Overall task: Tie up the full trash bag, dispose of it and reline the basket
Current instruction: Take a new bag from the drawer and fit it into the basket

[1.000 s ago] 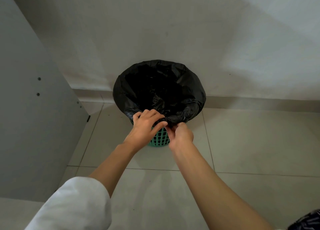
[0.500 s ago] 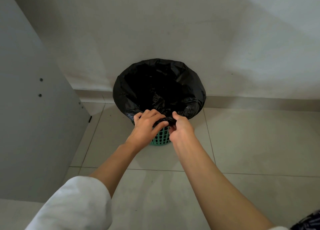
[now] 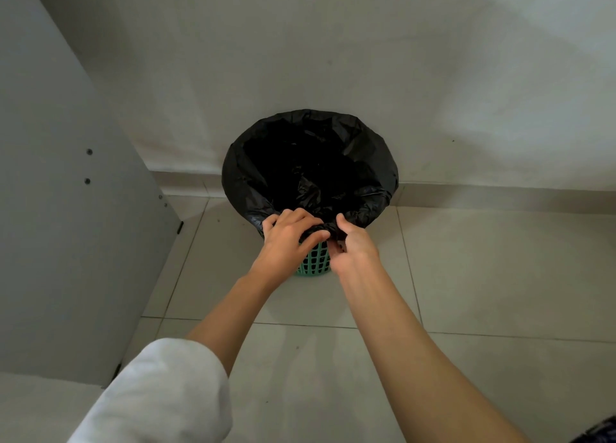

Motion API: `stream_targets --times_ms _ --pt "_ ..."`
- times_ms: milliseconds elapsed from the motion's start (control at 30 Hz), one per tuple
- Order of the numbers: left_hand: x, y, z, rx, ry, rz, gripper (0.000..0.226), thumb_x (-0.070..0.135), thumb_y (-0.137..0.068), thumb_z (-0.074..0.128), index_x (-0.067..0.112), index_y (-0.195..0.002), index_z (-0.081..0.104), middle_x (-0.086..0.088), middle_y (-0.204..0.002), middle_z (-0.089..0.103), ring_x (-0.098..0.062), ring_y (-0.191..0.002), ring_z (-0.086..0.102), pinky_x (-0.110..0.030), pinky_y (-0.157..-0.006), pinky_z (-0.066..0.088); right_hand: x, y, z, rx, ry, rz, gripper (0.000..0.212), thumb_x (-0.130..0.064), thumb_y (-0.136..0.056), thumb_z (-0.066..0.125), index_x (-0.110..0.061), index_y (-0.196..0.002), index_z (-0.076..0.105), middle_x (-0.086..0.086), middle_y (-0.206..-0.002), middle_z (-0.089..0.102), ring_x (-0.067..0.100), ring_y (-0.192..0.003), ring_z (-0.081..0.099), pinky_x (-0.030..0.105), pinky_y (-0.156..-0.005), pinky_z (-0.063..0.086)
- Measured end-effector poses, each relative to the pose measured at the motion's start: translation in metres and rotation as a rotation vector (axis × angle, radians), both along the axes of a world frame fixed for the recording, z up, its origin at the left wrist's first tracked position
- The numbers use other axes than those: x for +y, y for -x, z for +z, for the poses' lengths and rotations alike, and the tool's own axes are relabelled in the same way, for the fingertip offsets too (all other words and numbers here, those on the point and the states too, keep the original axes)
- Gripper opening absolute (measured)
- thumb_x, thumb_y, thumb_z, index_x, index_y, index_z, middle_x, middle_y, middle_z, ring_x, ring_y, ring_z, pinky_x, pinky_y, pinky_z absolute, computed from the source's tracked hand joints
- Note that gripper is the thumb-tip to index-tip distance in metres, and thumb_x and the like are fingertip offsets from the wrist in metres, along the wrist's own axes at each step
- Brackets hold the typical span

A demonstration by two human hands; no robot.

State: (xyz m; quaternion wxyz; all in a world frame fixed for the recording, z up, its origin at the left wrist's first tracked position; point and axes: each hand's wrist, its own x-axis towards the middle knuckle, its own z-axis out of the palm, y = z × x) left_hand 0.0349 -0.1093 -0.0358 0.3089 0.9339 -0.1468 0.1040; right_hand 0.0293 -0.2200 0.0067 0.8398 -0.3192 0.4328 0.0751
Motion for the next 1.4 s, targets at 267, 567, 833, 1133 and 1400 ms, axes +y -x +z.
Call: stream_targets --times_ms 267,567,833,1133,1400 --pt "-0.001 -0.003 0.0 0.007 -0.006 -0.002 0.032 0.04 -0.093 0.051 0.022 -0.116 0.065 0.01 -0.11 0.058 -0.008 -0.105 0.047 -0.02 -0.089 0.011 0.006 -0.005 0.003 -0.002 0.025 -0.001 0.016 -0.007 -0.086 0.065 0.0 -0.099 0.059 0.014 -0.104 0.061 0.026 -0.088 0.06 0.029 -0.067 0.052" --pt "-0.021 0.009 -0.006 -0.11 -0.076 0.137 0.031 0.041 -0.091 0.054 0.02 -0.111 0.067 0.006 -0.102 0.062 -0.015 -0.1 0.054 -0.021 -0.085 0.013 -0.007 -0.008 -0.003 -0.027 0.046 -0.038 0.011 -0.001 -0.082 0.068 0.003 -0.088 0.06 0.018 -0.101 0.066 0.027 -0.075 0.062 0.027 -0.053 0.05" --pt "0.0 0.023 0.01 -0.275 -0.337 0.007 0.046 0.047 -0.093 0.042 0.016 -0.118 0.064 0.003 -0.113 0.066 -0.018 -0.107 0.061 -0.032 -0.094 0.032 -0.032 -0.029 -0.008 -0.153 0.552 -0.131 0.02 0.002 -0.082 0.067 -0.006 -0.098 0.06 0.016 -0.106 0.066 0.026 -0.095 0.064 0.038 -0.089 0.053" --pt "0.043 0.019 -0.007 -0.401 -0.448 0.125 0.033 0.032 -0.096 0.043 0.014 -0.107 0.068 0.002 -0.097 0.069 -0.02 -0.089 0.065 -0.034 -0.089 0.037 -0.008 0.0 -0.022 -0.59 1.155 0.291 0.031 -0.024 -0.087 0.065 -0.026 -0.117 0.06 0.003 -0.146 0.031 0.015 -0.135 0.031 0.02 -0.101 0.026" --pt "-0.015 0.037 -0.004 -0.34 -0.298 0.233 0.042 0.052 -0.089 0.047 0.026 -0.118 0.063 0.011 -0.118 0.064 -0.012 -0.117 0.054 -0.044 -0.104 0.024 -0.032 0.002 -0.035 -0.538 1.007 0.119 0.058 -0.024 -0.087 0.065 -0.035 -0.138 0.038 0.001 -0.139 0.038 0.017 -0.122 0.048 0.036 -0.103 0.042"
